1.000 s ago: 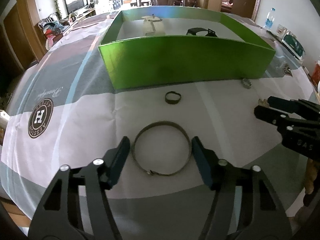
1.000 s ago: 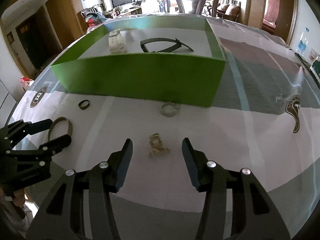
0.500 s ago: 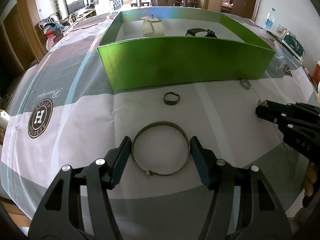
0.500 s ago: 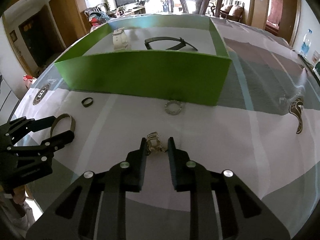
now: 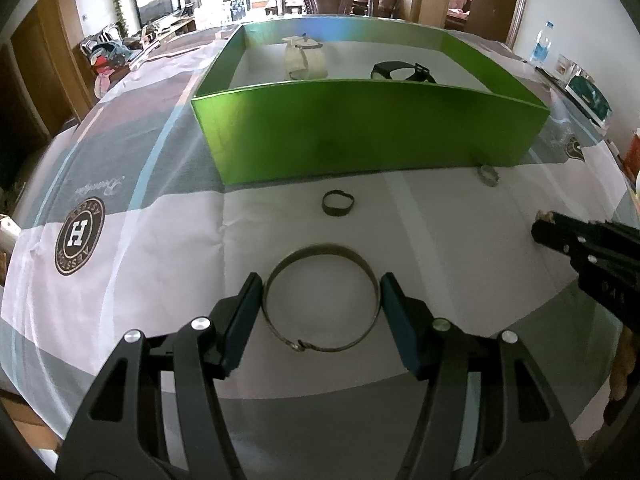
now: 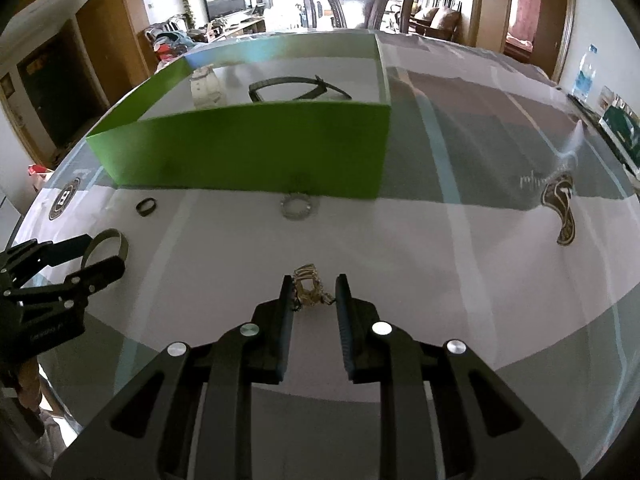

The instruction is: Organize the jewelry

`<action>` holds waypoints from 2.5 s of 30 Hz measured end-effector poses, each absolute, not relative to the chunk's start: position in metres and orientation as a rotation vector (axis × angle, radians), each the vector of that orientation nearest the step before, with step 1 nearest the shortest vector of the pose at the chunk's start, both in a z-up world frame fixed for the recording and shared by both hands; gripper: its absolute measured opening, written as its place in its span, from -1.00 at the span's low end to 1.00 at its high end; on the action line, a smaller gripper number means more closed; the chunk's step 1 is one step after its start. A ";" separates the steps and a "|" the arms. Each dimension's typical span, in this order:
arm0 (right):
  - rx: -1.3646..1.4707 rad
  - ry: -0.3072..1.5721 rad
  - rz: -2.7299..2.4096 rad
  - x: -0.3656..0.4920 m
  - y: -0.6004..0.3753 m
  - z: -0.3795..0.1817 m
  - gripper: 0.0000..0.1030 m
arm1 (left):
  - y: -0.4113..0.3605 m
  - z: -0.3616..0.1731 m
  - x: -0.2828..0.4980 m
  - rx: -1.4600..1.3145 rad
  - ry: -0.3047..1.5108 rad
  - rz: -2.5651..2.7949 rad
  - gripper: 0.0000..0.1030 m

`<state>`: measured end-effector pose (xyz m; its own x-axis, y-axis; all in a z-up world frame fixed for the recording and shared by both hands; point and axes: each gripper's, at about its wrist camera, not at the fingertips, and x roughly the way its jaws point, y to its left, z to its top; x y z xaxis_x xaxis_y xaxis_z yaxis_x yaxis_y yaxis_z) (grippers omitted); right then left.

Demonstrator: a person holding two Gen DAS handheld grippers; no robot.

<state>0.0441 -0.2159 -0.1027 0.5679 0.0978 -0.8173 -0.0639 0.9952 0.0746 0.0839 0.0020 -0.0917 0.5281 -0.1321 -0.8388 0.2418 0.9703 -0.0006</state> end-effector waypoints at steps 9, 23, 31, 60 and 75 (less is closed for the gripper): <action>-0.003 0.953 0.117 0.035 -0.212 -0.100 -0.13 | 0.005 -0.094 0.080 0.129 0.993 -0.210 0.27; -0.007 0.959 0.111 0.040 -0.207 -0.106 -0.13 | 0.007 -0.096 0.080 0.126 0.979 -0.211 0.31; -0.010 0.957 0.112 0.040 -0.206 -0.106 -0.13 | 0.005 -0.094 0.078 0.131 0.971 -0.215 0.18; 0.012 0.941 0.144 0.047 -0.212 -0.092 -0.72 | 0.003 -0.091 0.077 0.137 0.979 -0.197 0.18; 0.068 0.778 0.214 0.059 -0.218 -0.028 -0.72 | 0.000 -0.012 0.089 0.168 0.791 -0.226 0.18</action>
<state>0.0591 -0.2176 -0.0285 0.6921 0.2165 -0.6885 -0.1662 0.9761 0.1398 0.0894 0.0000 -0.0115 0.6807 -0.1377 -0.7195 0.2632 0.9626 0.0648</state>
